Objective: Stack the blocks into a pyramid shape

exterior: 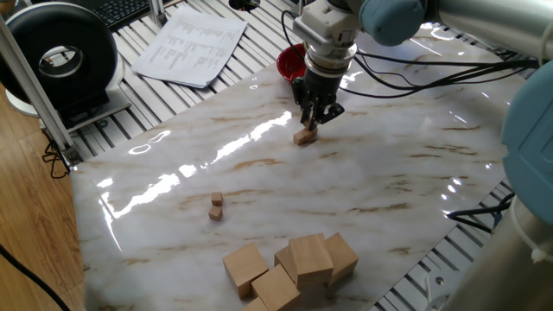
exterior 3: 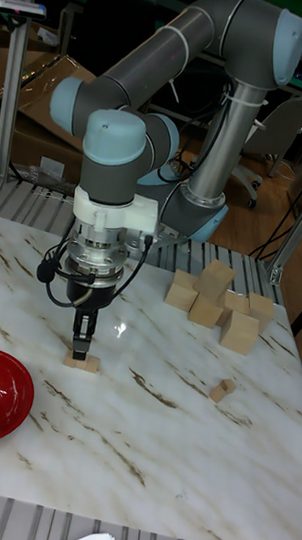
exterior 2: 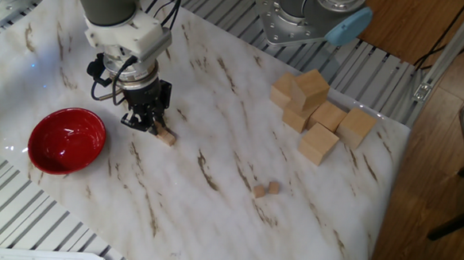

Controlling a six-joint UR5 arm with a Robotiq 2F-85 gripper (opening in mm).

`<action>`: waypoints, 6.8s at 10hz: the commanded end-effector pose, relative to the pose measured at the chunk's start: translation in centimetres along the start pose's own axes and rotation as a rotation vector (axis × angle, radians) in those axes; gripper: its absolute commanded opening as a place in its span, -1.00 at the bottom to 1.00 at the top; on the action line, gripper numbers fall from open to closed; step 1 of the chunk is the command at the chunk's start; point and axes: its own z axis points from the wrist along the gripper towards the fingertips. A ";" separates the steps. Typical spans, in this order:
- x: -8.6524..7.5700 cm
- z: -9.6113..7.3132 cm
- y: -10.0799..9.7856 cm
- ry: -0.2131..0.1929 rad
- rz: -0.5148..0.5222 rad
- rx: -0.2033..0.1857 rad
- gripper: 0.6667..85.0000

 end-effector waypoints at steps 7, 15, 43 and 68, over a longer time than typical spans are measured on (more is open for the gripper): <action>0.0 0.1 0.1 -0.012 0.007 0.002 -0.99; -0.6 0.3 0.1 -0.014 0.022 0.000 -0.99; -0.4 0.3 0.7 -0.017 0.013 -0.022 -0.37; 0.0 1.7 0.8 -0.055 -0.030 -0.013 -0.07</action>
